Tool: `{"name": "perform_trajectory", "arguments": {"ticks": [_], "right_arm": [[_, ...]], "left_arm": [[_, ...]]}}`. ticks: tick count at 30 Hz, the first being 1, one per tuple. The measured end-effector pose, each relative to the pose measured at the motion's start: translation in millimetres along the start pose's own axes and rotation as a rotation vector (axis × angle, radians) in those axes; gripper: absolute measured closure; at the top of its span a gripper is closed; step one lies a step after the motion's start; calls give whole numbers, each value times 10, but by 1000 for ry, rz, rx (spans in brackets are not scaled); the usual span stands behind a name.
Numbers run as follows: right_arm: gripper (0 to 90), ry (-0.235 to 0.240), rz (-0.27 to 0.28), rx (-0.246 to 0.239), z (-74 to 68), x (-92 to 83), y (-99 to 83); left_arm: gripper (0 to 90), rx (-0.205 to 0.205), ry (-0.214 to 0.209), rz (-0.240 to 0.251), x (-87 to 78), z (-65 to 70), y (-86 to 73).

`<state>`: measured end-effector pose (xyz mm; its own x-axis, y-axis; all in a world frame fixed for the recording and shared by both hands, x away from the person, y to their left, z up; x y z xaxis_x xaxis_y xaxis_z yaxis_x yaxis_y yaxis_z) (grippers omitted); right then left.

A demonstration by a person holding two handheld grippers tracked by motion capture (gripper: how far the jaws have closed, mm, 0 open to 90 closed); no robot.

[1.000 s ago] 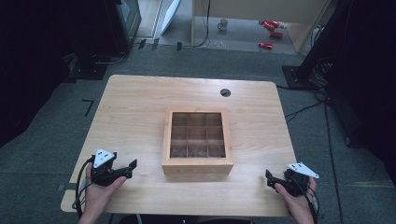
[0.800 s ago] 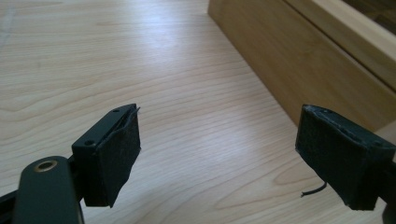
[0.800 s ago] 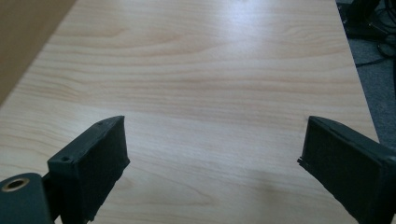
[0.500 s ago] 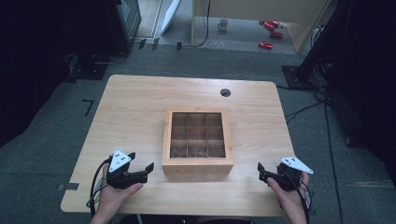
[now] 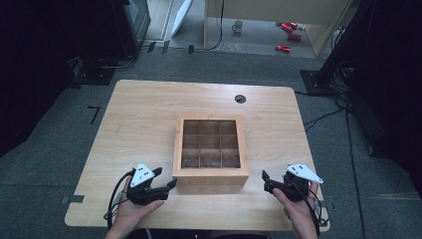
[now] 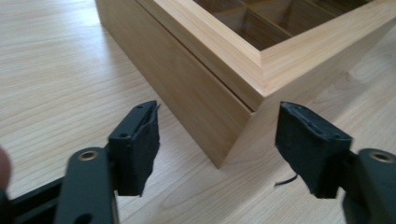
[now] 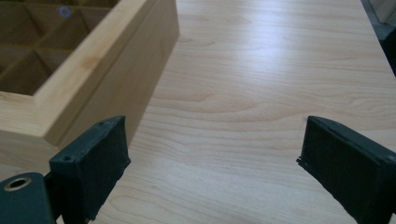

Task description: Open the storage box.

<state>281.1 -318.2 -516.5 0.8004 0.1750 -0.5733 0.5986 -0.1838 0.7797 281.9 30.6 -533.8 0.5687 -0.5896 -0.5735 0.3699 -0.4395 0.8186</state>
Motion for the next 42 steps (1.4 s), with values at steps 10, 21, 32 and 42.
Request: {"name": "perform_trajectory", "arguments": {"ticks": [10, 21, 32, 42], "right_arm": [[75, 45, -2, -37, -227, 40, 57], [74, 95, -2, -68, -444, 83, 47], [75, 189, 5, -83, -600, 65, -23], [74, 293, -13, -107, -775, 83, -136]], "left_arm": [[556, 8, -96, -28, 91, 71, -30], [682, 16, -131, -4, 20, 77, 39], [684, 47, -108, -12, 7, 79, 63], [677, 76, -86, -2, -15, 94, 129]]}}
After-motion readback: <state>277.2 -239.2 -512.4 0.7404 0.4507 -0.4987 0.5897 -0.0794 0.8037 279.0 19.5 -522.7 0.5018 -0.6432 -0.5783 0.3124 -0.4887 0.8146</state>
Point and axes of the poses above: each handheld gripper's, and its own axes: x roughly forward along the jaws, y roughly out of its top, z roughly to its right, the point moved 10 cm from there along x, roughly forward along the jaws, and after that the axes turned 12 degrees about x, right-handed, at the moved point
